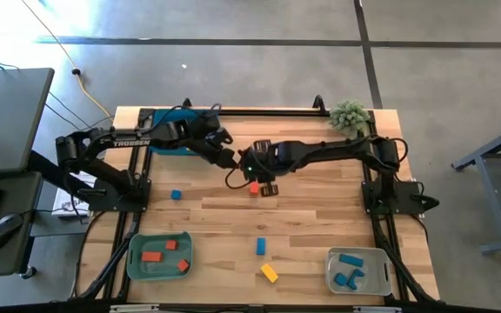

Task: Sort & place blocks by color
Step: Put the top orange block into the green bin

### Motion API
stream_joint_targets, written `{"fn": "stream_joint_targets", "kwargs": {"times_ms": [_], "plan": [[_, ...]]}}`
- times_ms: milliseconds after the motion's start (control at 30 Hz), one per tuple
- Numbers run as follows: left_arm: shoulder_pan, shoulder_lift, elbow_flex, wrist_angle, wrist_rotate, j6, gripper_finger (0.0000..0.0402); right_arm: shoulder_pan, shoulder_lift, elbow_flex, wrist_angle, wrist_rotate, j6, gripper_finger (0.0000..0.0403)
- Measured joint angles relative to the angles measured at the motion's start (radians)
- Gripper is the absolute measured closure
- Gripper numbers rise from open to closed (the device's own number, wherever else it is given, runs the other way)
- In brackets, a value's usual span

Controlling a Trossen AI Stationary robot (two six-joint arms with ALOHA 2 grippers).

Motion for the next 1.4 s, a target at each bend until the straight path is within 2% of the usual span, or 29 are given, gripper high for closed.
{"fn": "stream_joint_targets", "kwargs": {"times_ms": [333,633,900,1067,1400], "plan": [[-0.106,0.0,0.0,0.001,-0.004,-0.037,0.0206,0.107,0.0,0.002,0.069,0.072,0.059,0.0307],[-0.175,-0.016,0.001,0.08,-0.014,-0.077,0.0206,0.148,-0.002,0.139,0.016,0.119,0.159,0.0307],[-0.19,-0.024,0.002,0.129,-0.053,-0.113,0.0206,0.165,0.001,0.229,-0.07,0.163,0.17,0.0307],[-0.19,-0.023,0.0,0.168,-0.073,-0.122,0.0206,0.165,0.001,0.232,-0.102,0.166,0.236,0.0307],[-0.188,-0.022,-0.001,0.211,-0.132,-0.124,0.0206,0.174,0.006,0.234,-0.102,0.156,0.267,0.0307]]}}
